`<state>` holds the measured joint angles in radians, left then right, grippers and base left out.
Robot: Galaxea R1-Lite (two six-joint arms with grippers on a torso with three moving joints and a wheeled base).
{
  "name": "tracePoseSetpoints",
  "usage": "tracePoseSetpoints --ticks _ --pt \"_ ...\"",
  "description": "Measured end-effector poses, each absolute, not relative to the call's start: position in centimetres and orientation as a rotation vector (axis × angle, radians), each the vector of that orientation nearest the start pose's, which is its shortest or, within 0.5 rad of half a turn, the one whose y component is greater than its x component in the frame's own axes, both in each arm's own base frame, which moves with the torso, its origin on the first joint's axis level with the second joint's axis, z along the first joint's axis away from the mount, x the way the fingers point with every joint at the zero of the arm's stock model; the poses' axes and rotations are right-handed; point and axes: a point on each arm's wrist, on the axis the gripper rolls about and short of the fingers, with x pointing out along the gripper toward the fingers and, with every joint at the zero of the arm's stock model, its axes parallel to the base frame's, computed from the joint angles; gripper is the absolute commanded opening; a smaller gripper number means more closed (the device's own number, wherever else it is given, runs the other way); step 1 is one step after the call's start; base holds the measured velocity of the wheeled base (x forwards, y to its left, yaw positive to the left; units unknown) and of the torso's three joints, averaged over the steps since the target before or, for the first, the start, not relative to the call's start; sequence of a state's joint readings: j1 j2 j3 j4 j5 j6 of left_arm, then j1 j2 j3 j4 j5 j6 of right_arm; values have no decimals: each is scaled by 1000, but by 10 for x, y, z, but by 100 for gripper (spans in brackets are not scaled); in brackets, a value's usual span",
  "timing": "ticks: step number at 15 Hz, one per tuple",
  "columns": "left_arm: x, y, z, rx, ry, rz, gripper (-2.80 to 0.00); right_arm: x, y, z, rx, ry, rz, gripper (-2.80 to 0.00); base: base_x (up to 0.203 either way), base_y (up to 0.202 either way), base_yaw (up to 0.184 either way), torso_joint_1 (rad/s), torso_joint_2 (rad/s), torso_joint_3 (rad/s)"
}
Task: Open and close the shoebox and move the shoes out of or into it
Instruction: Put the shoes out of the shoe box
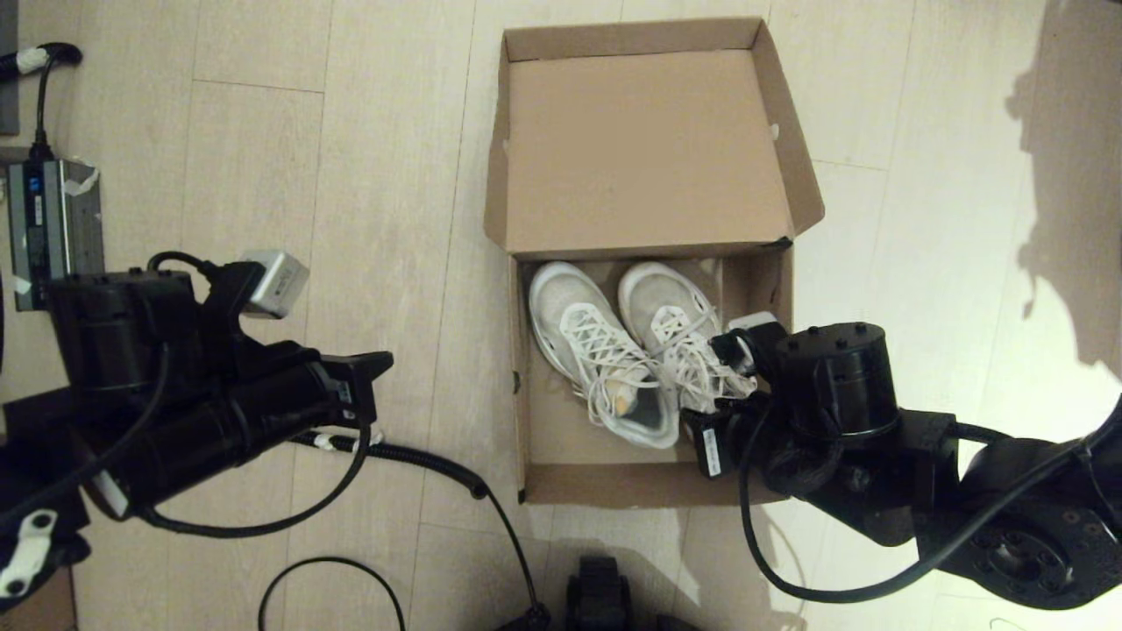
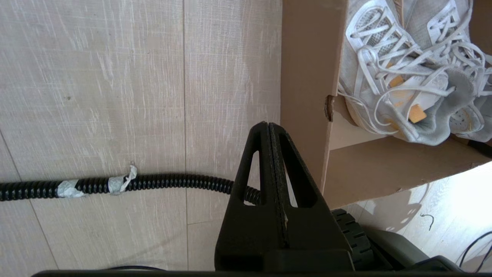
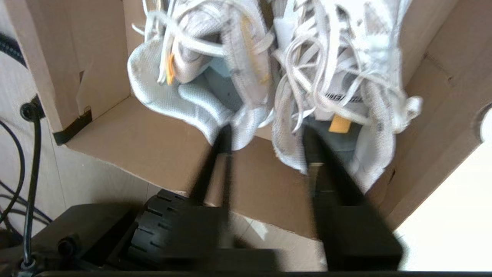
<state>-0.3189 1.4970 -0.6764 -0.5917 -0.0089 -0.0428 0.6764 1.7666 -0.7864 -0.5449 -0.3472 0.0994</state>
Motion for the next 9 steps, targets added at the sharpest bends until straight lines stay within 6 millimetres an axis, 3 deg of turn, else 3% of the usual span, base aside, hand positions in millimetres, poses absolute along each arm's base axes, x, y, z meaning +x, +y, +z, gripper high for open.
tracePoseSetpoints --ticks 4,9 --pt "242 -80 195 -3 252 -322 -280 258 196 127 -99 427 294 0 0 0 0 0 0 0" --pt "236 -79 188 -1 268 -323 -280 292 210 107 -81 316 242 0 0 0 0 0 0 0"
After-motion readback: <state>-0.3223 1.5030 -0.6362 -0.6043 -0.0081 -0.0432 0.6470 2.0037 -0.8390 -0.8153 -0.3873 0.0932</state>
